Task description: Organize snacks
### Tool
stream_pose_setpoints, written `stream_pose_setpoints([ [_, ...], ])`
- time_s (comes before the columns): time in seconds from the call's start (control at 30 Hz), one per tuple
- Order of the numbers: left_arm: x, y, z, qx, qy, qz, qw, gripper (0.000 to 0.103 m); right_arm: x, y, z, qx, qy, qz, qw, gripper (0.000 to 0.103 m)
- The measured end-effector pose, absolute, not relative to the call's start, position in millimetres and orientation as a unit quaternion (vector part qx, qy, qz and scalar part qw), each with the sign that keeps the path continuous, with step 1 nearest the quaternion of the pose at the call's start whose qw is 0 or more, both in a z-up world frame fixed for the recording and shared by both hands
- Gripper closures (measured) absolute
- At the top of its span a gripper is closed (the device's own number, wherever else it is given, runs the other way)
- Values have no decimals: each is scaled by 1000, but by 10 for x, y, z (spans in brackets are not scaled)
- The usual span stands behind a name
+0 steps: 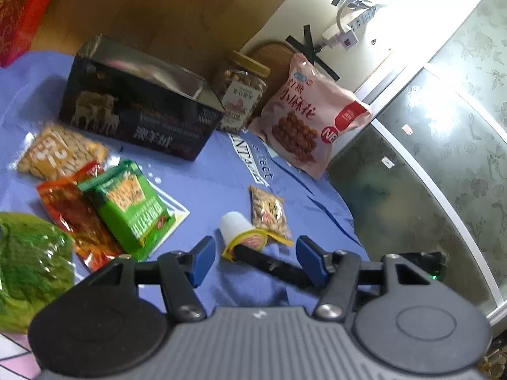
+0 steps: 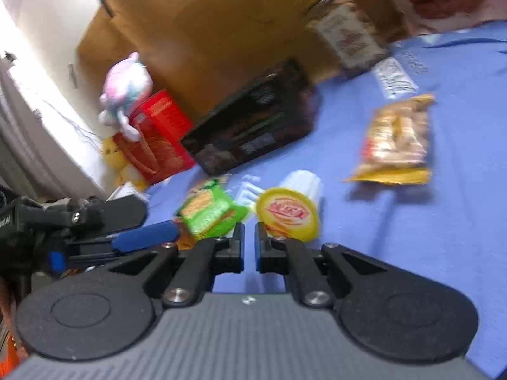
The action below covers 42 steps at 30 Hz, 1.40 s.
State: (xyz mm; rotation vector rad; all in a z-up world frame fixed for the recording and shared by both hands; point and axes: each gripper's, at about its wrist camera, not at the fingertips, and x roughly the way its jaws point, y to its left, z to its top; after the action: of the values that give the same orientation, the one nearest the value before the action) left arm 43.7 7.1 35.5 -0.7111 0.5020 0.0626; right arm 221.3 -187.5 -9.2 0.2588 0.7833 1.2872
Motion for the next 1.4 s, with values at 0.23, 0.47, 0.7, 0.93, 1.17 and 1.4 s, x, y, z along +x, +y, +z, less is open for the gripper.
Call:
stream_pose_setpoints([
  [0.23, 641, -85, 264, -342, 265, -31, 901, 46, 2950, -2441, 102, 163, 323, 447, 818, 78],
  [0.47, 1149, -319, 0, -322, 311, -47, 893, 46, 3339, -2012, 33, 73, 341, 451, 822, 59],
  [0.7, 1097, 105, -121, -344, 301, 60, 887, 53, 3202, -1975, -18, 62, 365, 477, 797, 64],
  [0.93, 775, 262, -136, -385, 282, 47, 877, 49, 2461, -2255, -63, 64, 344, 569, 744, 62],
  [1.17, 643, 63, -176, -395, 298, -3, 869, 43, 2097, -2581, -129, 80, 336, 554, 757, 55],
  [1.4, 548, -57, -151, -380, 296, -25, 876, 38, 1714, -2608, -154, 47, 349, 548, 759, 55],
])
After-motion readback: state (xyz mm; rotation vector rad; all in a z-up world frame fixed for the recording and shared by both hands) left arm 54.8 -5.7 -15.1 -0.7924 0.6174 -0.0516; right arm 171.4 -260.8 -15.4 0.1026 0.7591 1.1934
